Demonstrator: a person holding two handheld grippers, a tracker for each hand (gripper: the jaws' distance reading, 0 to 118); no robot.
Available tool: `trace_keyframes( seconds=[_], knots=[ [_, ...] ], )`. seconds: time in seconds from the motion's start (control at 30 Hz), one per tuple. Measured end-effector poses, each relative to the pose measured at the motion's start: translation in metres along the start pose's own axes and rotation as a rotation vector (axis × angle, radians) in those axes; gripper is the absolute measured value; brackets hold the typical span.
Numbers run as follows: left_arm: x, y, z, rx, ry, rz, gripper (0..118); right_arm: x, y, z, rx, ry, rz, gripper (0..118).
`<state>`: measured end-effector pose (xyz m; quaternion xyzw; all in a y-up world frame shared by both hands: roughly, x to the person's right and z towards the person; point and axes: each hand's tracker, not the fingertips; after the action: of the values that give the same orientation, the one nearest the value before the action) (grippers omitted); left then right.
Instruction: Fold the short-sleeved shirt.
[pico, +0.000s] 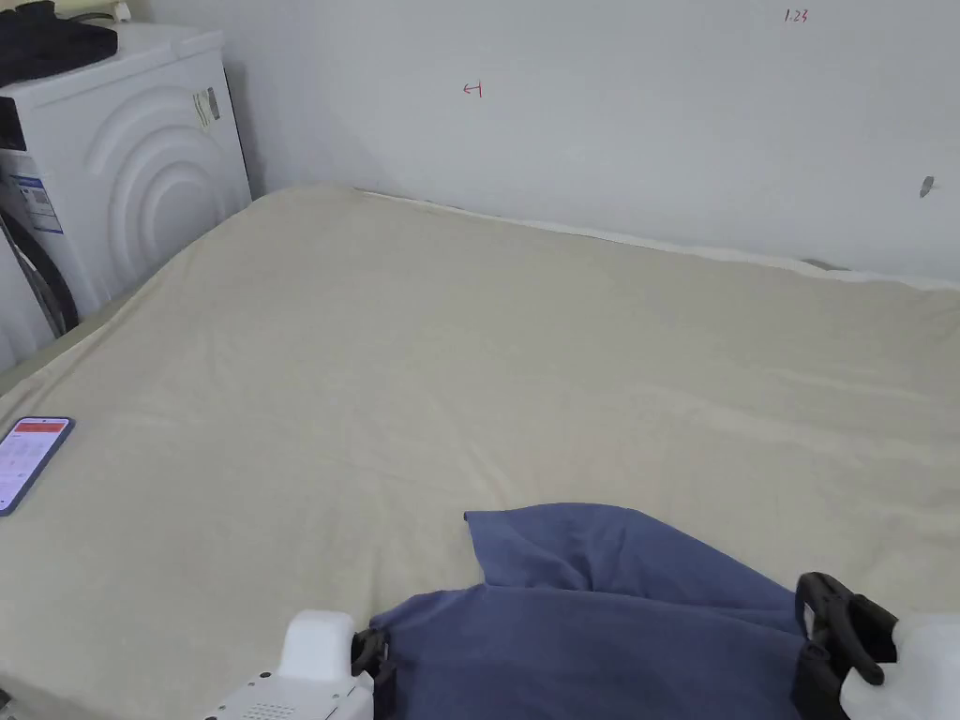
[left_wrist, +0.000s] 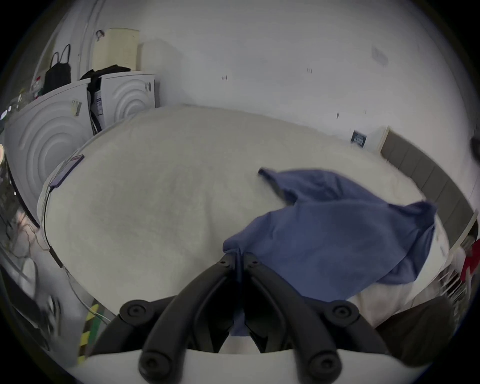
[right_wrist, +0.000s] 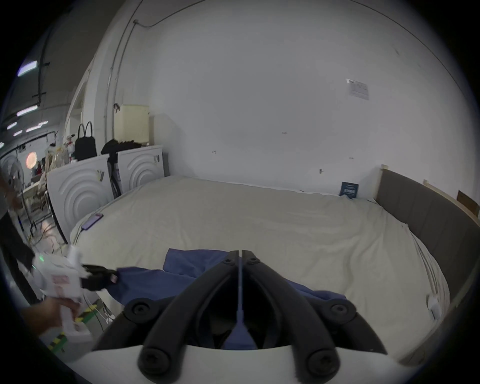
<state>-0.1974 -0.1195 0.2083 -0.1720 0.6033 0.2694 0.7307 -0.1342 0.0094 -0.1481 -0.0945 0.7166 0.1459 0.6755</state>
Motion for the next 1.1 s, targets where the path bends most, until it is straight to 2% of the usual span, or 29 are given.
trace_keyframes(
  seconds=[0.03,0.07,0.1,0.13,0.17,0.2,0.27,0.33,0.37,0.4,0.47,0.53,0.6,0.63,0.67,0.7,0.73,0.8,0.87,0.93,0.97,1.03,1.07,1.1],
  knots=[
    [0.000,0.002,0.007,0.015,0.008,-0.003,5,0.003,-0.002,-0.012,0.000,0.046,0.015,11],
    [0.000,0.004,0.015,0.025,0.009,-0.006,5,0.008,-0.003,-0.031,-0.022,0.107,0.021,45],
    [0.000,0.006,0.022,0.027,0.011,-0.005,5,0.012,-0.004,-0.055,-0.090,0.162,0.013,86],
    [0.000,0.007,0.028,0.032,0.011,-0.002,5,0.016,-0.005,-0.084,-0.174,0.205,0.008,118],
    [0.000,0.007,0.031,0.038,0.007,0.003,5,0.020,-0.007,-0.114,-0.154,0.236,0.020,118],
    [0.001,0.007,0.037,0.043,0.005,0.004,5,0.023,-0.012,-0.148,-0.232,0.256,0.008,118],
    [0.003,0.006,0.046,0.043,0.011,0.013,5,0.025,-0.007,-0.208,-0.327,0.246,0.032,118],
    [0.006,0.002,0.052,0.043,0.005,0.038,5,0.024,-0.004,-0.262,-0.392,0.313,0.043,118],
    [0.006,0.001,0.056,0.046,0.004,0.039,5,0.019,-0.001,-0.279,-0.455,0.320,0.093,118],
    [0.008,-0.001,0.059,0.049,0.011,0.040,5,0.013,-0.002,-0.301,-0.491,0.327,0.187,118],
    [0.010,-0.003,0.062,0.051,0.018,0.045,5,0.003,-0.005,-0.335,-0.551,0.371,0.308,116],
    [0.009,-0.006,0.066,0.045,0.017,0.060,5,0.004,-0.025,-0.367,-0.611,0.405,0.324,109],
    [0.011,-0.010,0.068,0.033,0.019,0.055,5,-0.001,-0.039,-0.386,-0.718,0.407,0.308,76],
    [0.010,-0.012,0.069,0.030,0.021,0.051,5,-0.002,-0.047,-0.389,-0.740,0.406,0.314,67],
    [0.009,-0.013,0.069,0.021,0.020,0.050,5,-0.004,-0.053,-0.385,-0.722,0.394,0.324,62],
    [0.011,-0.014,0.068,0.017,0.024,0.047,5,-0.004,-0.050,-0.377,-0.657,0.379,0.311,46],
    [0.011,-0.015,0.068,0.014,0.034,0.044,5,-0.004,-0.048,-0.371,-0.645,0.368,0.289,0],
    [0.010,-0.016,0.066,0.005,0.036,0.050,5,-0.004,-0.044,-0.345,-0.594,0.300,0.299,1],
    [0.010,-0.016,0.063,-0.001,0.041,0.065,5,0.001,-0.049,-0.331,-0.598,0.291,0.315,1],
    [0.011,-0.016,0.063,0.009,0.050,0.060,5,0.010,-0.048,-0.304,-0.504,0.227,0.342,1],
    [0.012,-0.014,0.063,0.018,0.050,0.061,5,0.018,-0.042,-0.285,-0.445,0.201,0.319,1],
    [0.014,-0.010,0.063,0.032,0.047,0.062,5,0.029,-0.020,-0.244,-0.328,0.220,0.250,1],
    [0.016,-0.005,0.063,0.039,0.045,0.060,5,0.042,-0.008,-0.215,-0.261,0.193,0.197,1],
    [0.019,-0.001,0.064,0.058,0.037,0.055,5,0.051,0.001,-0.194,-0.211,0.157,0.188,1]
  ],
)
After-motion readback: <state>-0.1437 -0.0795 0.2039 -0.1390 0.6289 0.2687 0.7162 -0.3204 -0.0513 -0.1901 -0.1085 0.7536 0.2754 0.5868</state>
